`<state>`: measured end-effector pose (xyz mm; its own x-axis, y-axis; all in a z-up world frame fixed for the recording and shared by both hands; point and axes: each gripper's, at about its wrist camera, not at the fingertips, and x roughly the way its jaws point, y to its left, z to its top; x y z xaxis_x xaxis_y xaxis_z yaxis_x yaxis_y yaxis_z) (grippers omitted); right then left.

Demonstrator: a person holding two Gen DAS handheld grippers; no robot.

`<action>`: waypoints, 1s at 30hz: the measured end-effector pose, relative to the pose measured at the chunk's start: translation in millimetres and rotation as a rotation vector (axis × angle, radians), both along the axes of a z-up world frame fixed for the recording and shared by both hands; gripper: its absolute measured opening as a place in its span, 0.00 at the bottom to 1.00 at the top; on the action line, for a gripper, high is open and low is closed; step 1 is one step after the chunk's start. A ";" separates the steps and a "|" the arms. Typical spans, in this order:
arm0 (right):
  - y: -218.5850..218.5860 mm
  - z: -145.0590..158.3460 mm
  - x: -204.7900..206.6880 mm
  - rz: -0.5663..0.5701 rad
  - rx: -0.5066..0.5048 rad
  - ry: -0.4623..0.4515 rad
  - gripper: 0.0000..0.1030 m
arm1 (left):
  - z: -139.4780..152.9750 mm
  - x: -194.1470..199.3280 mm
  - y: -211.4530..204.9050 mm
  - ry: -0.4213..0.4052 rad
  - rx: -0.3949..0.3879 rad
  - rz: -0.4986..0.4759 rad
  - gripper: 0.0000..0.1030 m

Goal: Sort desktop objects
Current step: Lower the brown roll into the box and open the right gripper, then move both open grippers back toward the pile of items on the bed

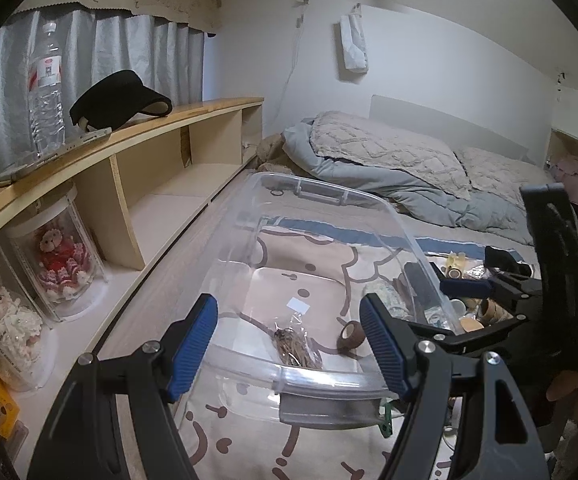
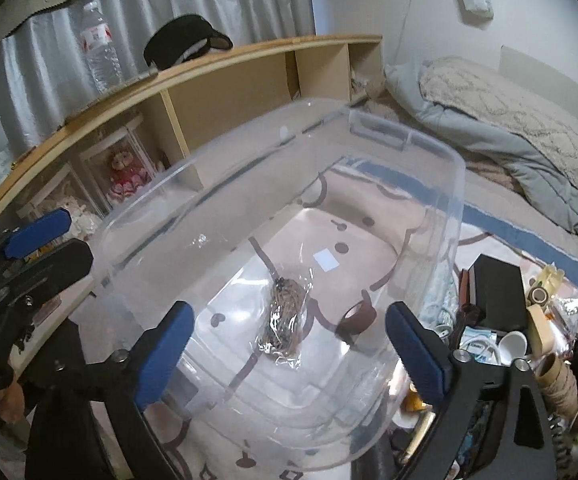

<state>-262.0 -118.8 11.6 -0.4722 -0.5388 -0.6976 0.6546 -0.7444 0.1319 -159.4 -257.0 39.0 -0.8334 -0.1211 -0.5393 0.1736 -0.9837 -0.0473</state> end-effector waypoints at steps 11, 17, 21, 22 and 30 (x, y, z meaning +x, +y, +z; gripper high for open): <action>21.5 12.3 14.3 -0.004 -0.062 0.070 1.00 | 5.7 6.8 15.8 0.008 -0.012 0.024 0.98; 44.3 20.9 21.0 -0.025 -0.104 0.110 1.00 | 11.5 9.3 26.2 0.012 -0.019 0.021 0.98; 63.9 26.7 27.1 -0.048 -0.125 0.146 1.00 | 18.3 14.9 34.6 0.042 -0.008 0.009 0.98; 68.8 28.0 28.4 -0.050 -0.132 0.155 1.00 | 19.3 15.6 36.8 0.048 -0.005 0.005 0.98; 121.6 36.5 49.6 -0.109 -0.153 0.242 1.00 | 13.9 22.2 65.6 0.070 0.022 -0.052 0.98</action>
<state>-212.4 2.8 48.1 -0.6756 -0.5664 -0.4719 0.5983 -0.7952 0.0979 -137.3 -191.4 52.8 -0.8738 -0.0657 -0.4818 0.1182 -0.9898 -0.0793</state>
